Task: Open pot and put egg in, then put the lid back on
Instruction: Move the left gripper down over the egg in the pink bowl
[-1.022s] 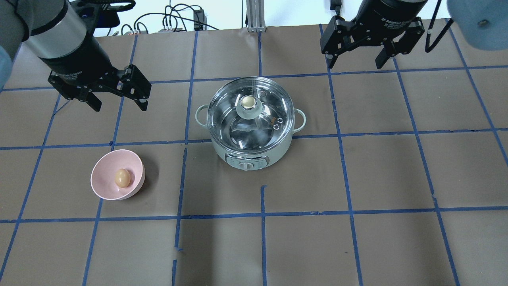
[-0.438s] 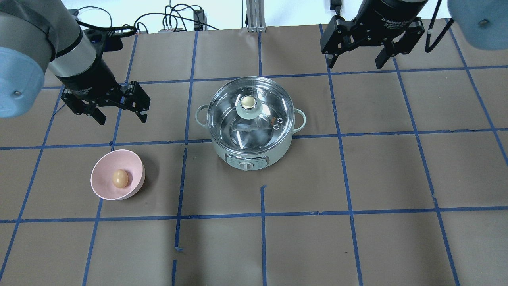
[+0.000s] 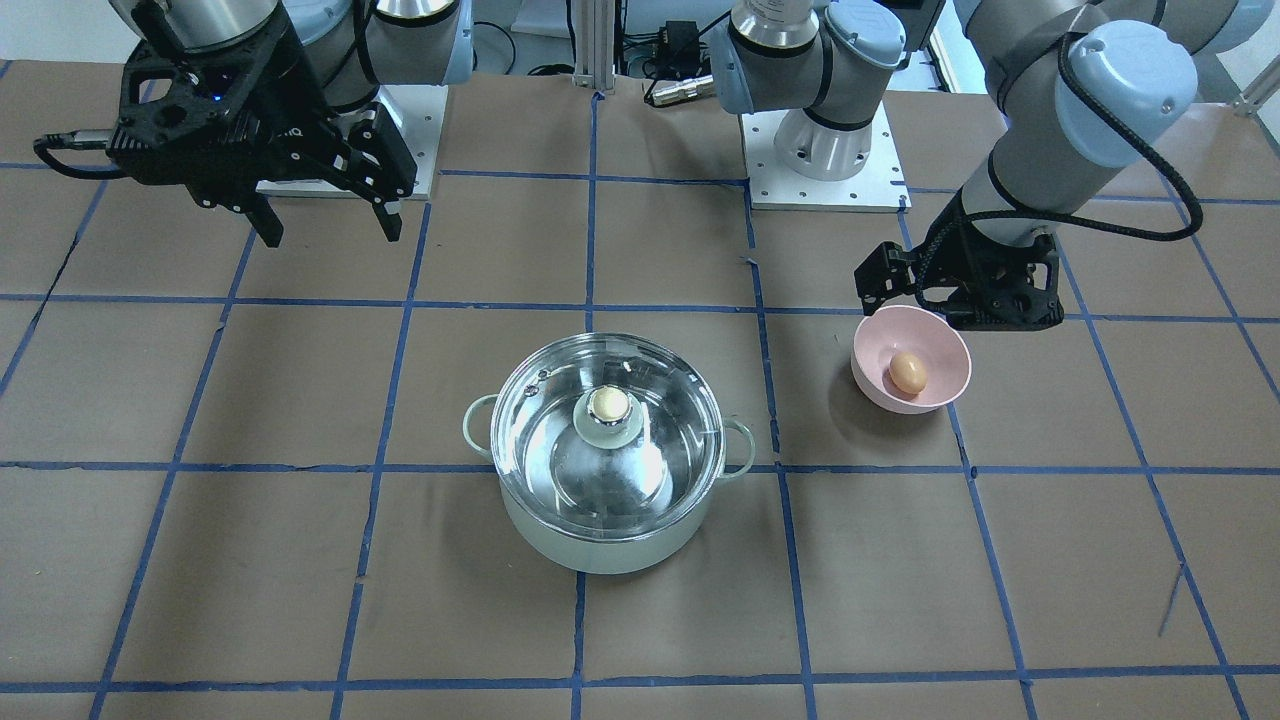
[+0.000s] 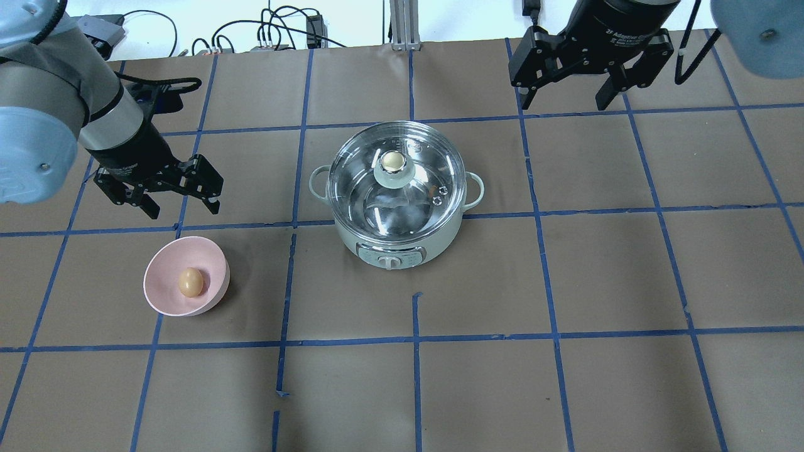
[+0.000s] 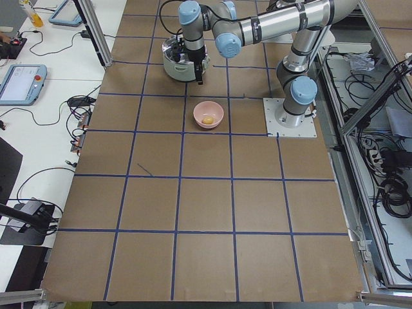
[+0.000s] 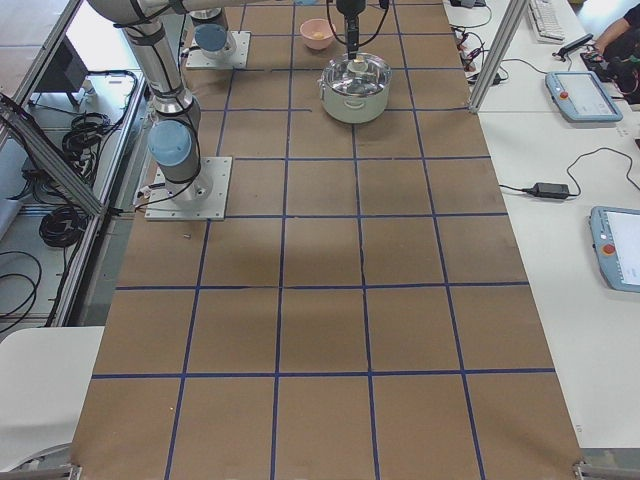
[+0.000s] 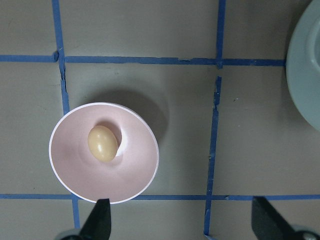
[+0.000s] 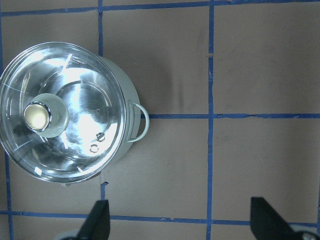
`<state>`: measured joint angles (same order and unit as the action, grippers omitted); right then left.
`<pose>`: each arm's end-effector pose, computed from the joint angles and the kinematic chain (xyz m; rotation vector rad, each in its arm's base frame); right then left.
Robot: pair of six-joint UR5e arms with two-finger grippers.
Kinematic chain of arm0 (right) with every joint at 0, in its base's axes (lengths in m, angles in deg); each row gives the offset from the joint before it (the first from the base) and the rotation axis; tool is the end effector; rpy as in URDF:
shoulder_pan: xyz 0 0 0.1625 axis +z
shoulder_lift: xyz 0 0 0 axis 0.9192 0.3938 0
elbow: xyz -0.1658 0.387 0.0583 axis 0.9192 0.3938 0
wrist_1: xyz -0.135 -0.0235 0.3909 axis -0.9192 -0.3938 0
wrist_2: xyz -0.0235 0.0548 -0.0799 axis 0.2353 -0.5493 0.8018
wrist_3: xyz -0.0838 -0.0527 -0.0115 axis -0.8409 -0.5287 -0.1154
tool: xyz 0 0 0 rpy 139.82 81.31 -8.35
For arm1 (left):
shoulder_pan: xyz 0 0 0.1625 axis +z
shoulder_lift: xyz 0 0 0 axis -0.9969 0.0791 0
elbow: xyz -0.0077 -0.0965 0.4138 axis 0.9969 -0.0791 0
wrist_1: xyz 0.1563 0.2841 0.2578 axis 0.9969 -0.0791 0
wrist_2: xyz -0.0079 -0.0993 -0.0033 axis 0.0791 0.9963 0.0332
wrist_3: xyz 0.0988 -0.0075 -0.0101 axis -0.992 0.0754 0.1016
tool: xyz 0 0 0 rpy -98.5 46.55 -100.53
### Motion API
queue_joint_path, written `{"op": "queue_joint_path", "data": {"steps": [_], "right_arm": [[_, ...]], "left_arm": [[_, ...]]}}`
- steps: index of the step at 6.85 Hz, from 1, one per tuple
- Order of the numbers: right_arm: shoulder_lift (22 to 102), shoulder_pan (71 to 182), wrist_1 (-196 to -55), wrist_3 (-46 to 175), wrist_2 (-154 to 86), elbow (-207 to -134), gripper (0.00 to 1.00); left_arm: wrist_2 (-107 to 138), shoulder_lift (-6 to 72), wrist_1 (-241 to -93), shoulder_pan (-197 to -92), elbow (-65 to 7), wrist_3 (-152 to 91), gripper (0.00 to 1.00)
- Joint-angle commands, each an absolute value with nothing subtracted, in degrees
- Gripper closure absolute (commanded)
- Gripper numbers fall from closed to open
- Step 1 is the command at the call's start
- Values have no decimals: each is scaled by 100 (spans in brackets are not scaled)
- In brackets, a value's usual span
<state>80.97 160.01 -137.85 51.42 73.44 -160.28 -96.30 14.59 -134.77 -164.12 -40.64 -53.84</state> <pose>0.1709 -0.4980 0.5393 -0.0058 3.0392 -0.1307 -0.0363 -0.4923 0.3789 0.0685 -3.1165 -0.2197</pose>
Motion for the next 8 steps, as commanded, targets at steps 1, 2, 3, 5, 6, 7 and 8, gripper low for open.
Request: {"op": "queue_joint_path", "data": {"steps": [1, 2, 3, 5, 6, 7, 8], "right_arm": [[8097, 16006, -13781, 5144, 7341, -16029, 0], [8097, 16024, -13772, 5144, 7333, -16029, 0], [8097, 16024, -13772, 5144, 7333, -16038, 0], [8097, 16006, -13719, 5091, 7350, -16055, 0], [8088, 15971, -13710, 5065, 7394, -16125, 0], [8105, 16015, -13710, 5074, 7403, -16169, 0], [8114, 16041, -13702, 5135, 7394, -16222, 0]], "left_arm": [[-9750, 1589, -12978, -15959, -4424, -5330, 0], [-9759, 1615, -12347, -15894, -4818, -5330, 0], [-9777, 1642, -11715, -15868, -5179, -5330, 0], [-9751, 1642, -11411, -15667, -5725, -5234, 0], [-9742, 1642, -11157, -15570, -5928, -5225, 0], [-9742, 1633, -10867, -15569, -6191, -5216, 0], [-9742, 1607, -10734, -15577, -6367, -5103, 0]]}}
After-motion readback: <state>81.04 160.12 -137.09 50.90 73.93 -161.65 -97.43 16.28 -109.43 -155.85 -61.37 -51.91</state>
